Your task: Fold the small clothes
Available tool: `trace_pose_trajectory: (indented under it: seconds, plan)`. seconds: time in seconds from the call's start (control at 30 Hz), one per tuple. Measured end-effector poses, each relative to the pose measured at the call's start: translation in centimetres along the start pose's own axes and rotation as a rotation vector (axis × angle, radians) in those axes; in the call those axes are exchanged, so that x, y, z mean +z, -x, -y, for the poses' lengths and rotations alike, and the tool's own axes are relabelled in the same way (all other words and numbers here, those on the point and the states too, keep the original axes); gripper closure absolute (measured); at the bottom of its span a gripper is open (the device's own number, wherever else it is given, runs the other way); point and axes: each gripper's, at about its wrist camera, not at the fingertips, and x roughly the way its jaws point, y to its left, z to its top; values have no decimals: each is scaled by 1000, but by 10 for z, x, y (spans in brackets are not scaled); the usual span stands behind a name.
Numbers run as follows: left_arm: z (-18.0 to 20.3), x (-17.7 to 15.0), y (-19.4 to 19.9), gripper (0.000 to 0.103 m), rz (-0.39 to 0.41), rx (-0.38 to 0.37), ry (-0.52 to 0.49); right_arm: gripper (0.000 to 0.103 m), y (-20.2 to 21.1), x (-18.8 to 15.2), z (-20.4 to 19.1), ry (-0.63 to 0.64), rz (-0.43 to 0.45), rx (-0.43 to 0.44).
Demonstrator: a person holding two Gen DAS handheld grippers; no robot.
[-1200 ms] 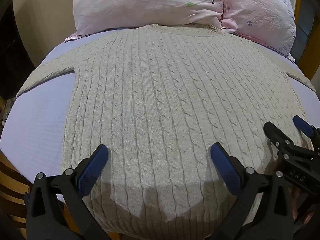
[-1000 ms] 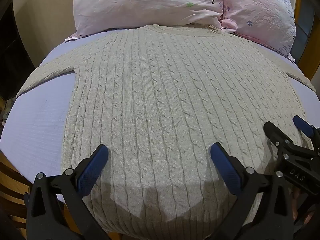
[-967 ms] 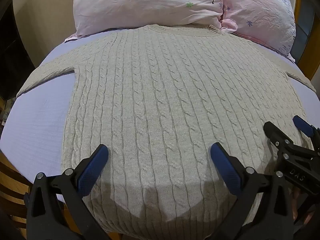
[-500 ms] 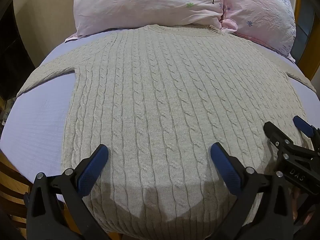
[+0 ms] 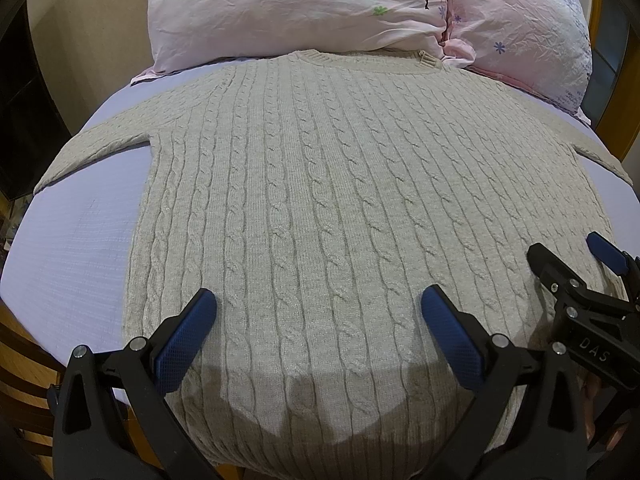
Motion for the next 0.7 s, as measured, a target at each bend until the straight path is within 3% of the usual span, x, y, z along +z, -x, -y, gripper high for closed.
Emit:
trace_pose_trajectory:
  seconds: [0.7]
  plan:
    - [0, 0, 0, 1, 2, 0, 0, 2, 0, -1, 1, -1, -1, -1]
